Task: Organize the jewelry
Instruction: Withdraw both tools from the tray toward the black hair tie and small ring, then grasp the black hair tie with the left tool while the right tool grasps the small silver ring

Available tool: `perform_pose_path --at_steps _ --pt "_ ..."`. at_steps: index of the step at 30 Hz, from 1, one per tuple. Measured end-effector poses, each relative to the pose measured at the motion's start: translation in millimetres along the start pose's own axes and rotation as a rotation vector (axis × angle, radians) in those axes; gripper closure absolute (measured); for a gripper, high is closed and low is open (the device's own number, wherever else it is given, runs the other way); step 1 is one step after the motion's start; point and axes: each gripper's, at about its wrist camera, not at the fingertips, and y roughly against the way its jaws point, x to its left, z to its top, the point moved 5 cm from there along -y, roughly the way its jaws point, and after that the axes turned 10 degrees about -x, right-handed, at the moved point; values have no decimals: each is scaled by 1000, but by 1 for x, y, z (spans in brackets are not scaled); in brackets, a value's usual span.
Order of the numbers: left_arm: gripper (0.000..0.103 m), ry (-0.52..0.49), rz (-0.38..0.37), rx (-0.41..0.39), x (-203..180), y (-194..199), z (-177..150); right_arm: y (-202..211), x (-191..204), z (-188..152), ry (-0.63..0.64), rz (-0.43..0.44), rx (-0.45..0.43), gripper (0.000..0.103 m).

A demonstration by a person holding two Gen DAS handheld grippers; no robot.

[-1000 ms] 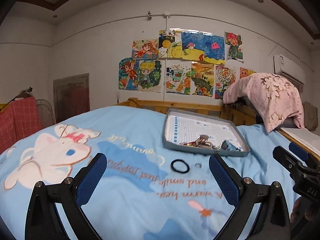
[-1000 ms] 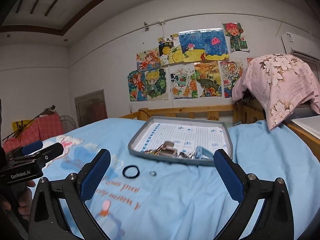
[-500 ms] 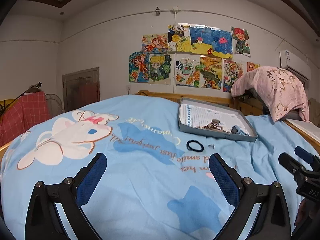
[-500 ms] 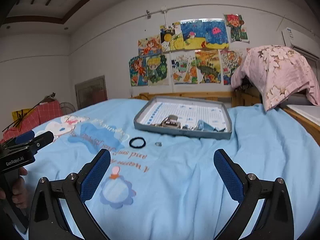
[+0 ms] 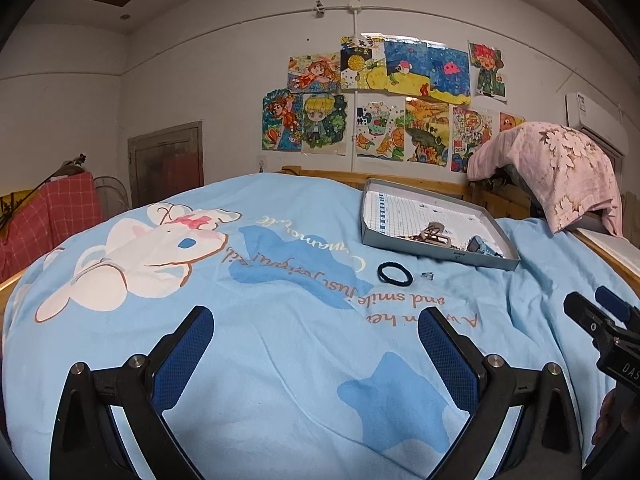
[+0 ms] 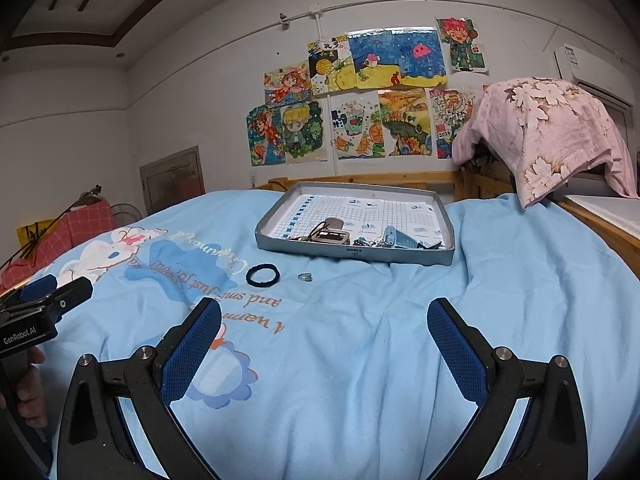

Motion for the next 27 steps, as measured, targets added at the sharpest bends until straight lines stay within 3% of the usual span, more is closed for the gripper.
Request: perform_pose_path --at_steps 8,12,18,21,27 --pt "0 -11 -89 68 -17 -39 16 -15 -2 21 72 13 -3 2" --pt "0 -30 -145 104 -30 -71 21 -36 -13 44 66 51 -15 2" --pt "0 -15 -217 173 -52 -126 17 -82 -33 49 -11 94 15 2" --pt "7 10 -246 210 -60 -153 13 -109 -35 40 -42 119 46 5" --pt "28 65 -273 310 -63 -205 -6 -168 -25 6 -28 164 149 27"
